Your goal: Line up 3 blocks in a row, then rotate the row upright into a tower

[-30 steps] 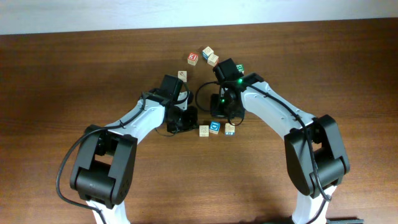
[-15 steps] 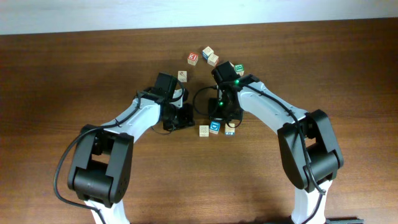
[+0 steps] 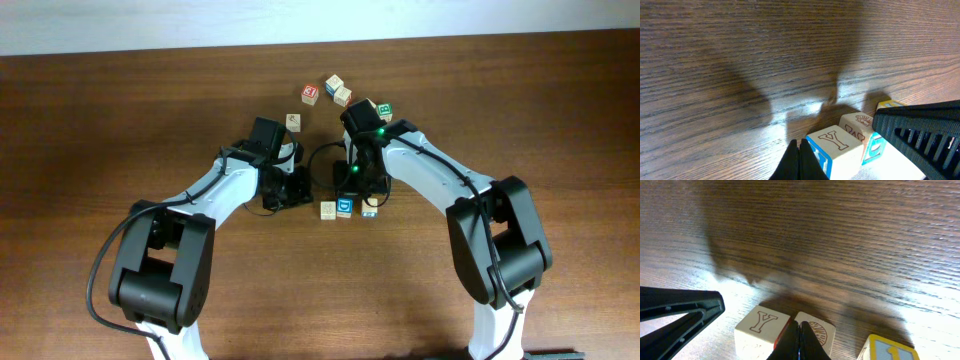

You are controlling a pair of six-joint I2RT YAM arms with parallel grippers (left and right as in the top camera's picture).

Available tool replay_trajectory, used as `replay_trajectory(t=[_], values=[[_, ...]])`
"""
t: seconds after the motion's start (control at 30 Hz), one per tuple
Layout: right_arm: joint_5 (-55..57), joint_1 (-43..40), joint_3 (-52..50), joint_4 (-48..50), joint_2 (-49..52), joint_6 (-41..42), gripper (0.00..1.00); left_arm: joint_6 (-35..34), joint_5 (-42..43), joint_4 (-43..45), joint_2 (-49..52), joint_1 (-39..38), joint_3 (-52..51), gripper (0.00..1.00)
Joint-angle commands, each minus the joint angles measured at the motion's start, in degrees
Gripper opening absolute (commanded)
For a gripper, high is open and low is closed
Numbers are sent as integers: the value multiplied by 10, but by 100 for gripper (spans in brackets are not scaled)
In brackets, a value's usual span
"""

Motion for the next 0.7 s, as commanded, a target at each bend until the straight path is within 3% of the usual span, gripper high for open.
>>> replay_trajectory(t=[0.0,0.67], values=[[-10,-2,10,-2,4,-9,4,-5,-2,0,4,2,-2,0],[-25,-1,10,3,4,-29,4,-5,-2,0,4,2,-2,0]])
